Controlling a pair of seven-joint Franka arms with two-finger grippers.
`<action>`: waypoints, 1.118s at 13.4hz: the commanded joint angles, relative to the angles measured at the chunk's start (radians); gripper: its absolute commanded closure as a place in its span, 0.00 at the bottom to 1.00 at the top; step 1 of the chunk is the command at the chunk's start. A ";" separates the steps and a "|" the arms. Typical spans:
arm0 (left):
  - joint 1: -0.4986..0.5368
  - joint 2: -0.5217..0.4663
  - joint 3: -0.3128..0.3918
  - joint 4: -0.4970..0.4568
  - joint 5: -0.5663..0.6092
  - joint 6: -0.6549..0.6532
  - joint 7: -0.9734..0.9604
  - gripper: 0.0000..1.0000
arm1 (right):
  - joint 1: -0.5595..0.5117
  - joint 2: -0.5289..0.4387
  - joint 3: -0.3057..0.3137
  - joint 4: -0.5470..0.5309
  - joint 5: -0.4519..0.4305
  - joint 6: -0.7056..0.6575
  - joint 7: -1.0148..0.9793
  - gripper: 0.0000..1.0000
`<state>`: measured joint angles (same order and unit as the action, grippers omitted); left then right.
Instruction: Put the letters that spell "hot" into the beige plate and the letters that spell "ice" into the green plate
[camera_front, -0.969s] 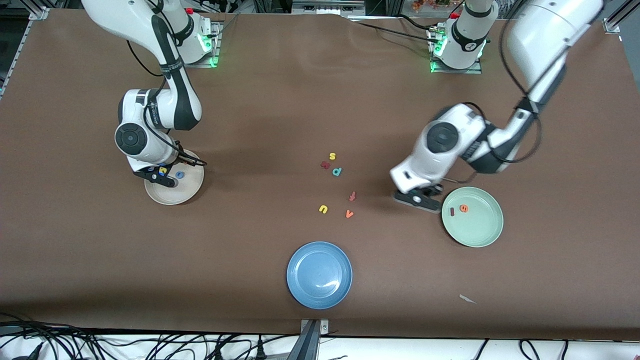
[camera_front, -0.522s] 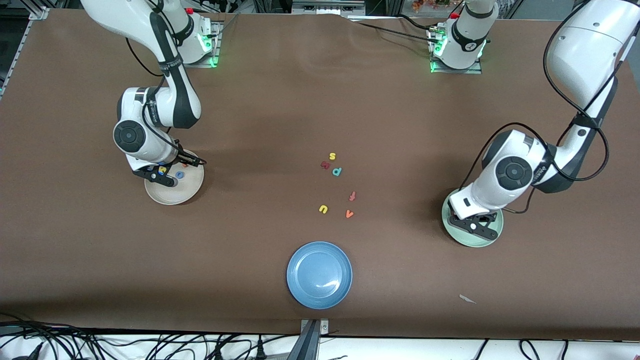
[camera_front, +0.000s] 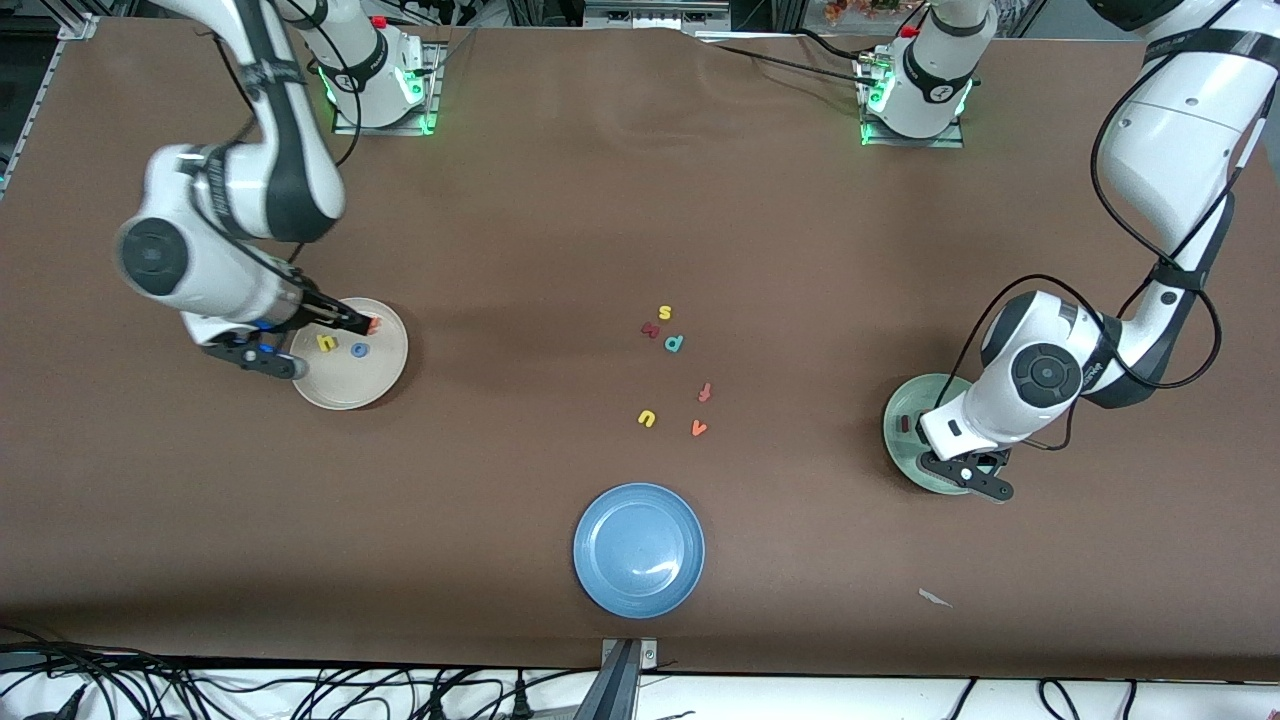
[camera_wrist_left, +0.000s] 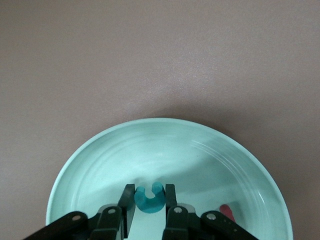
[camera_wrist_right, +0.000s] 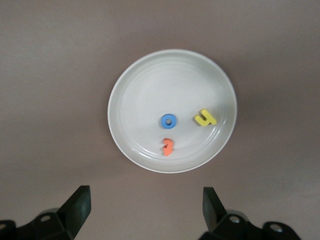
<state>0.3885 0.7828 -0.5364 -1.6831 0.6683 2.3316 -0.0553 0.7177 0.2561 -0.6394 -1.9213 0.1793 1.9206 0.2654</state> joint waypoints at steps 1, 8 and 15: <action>-0.007 0.006 -0.002 0.026 0.017 -0.003 0.014 0.00 | 0.003 0.003 -0.029 0.157 -0.012 -0.136 -0.084 0.01; -0.005 -0.135 -0.037 0.029 -0.085 -0.115 0.009 0.00 | -0.004 0.006 -0.054 0.360 -0.014 -0.298 -0.094 0.00; -0.014 -0.264 -0.053 0.138 -0.288 -0.302 0.023 0.00 | -0.151 0.011 0.071 0.407 -0.018 -0.295 -0.092 0.00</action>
<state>0.3866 0.5418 -0.5948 -1.5789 0.4304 2.0850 -0.0540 0.6800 0.2542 -0.6691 -1.5656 0.1774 1.6481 0.1853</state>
